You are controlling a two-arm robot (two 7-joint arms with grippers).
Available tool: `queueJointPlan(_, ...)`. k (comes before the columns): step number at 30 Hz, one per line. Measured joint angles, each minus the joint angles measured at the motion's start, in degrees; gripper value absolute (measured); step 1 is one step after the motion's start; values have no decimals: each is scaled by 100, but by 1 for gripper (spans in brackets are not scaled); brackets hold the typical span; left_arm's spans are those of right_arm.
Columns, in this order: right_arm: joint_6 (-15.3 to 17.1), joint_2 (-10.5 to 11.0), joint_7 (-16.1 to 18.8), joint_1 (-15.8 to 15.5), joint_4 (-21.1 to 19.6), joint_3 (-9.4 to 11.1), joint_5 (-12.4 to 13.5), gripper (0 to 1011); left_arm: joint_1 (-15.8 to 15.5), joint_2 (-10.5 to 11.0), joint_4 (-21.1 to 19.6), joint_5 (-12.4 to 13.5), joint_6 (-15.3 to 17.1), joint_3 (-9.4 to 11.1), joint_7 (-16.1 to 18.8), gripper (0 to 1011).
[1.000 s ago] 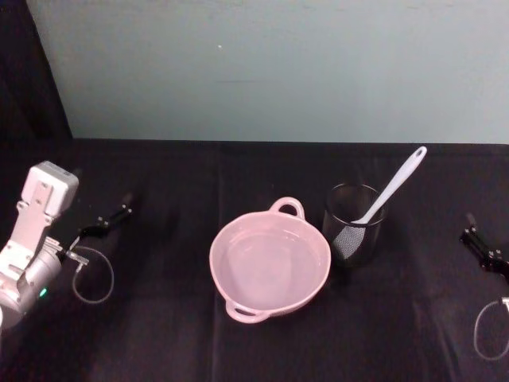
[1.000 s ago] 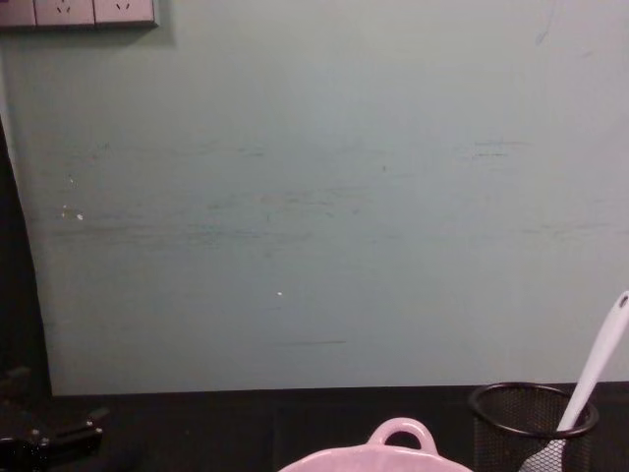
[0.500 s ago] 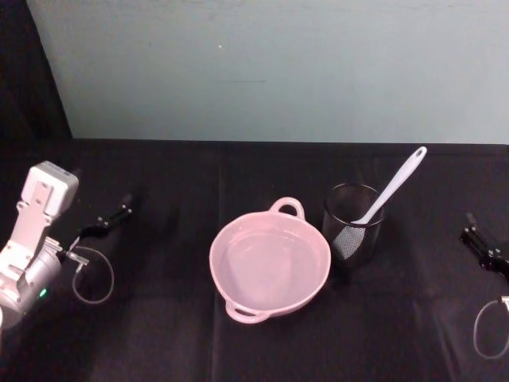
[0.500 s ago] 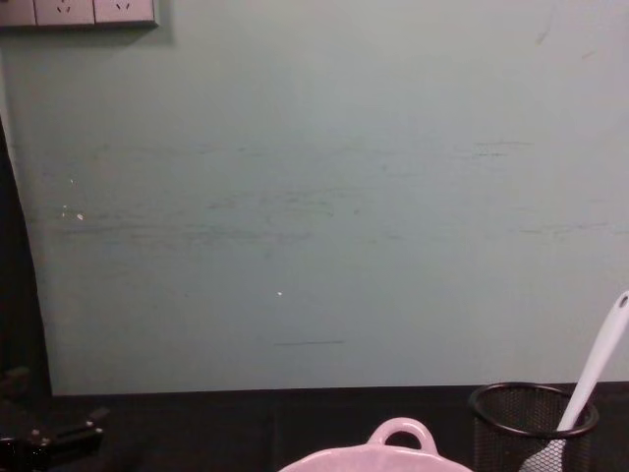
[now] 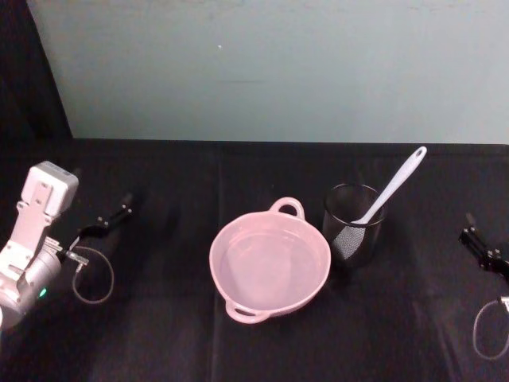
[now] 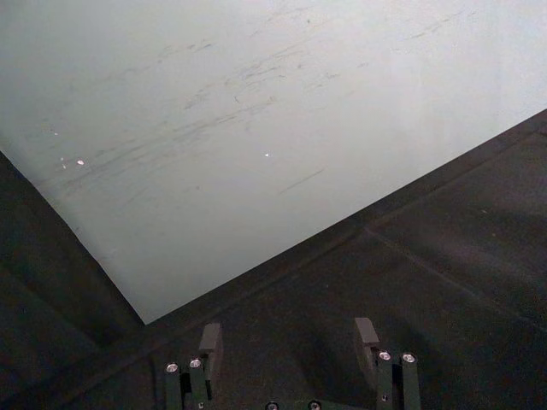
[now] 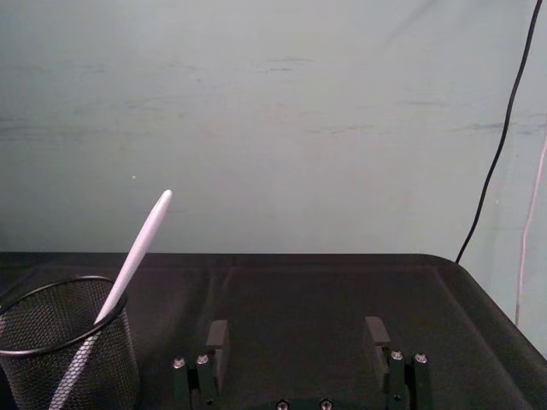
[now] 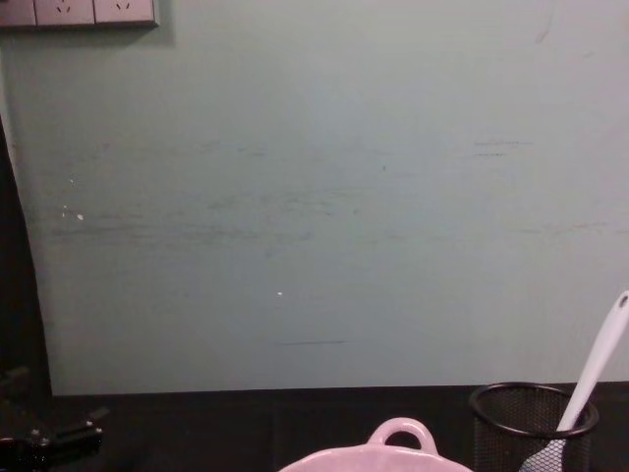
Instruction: Use the one hand to pick up the spoon and stir the clear water in the bowl.
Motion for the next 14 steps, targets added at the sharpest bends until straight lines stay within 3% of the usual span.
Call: queueJointPlan(14,0,6,2,0,-1,-4,4,1004,0,0,0,0,0,0,0,1005)
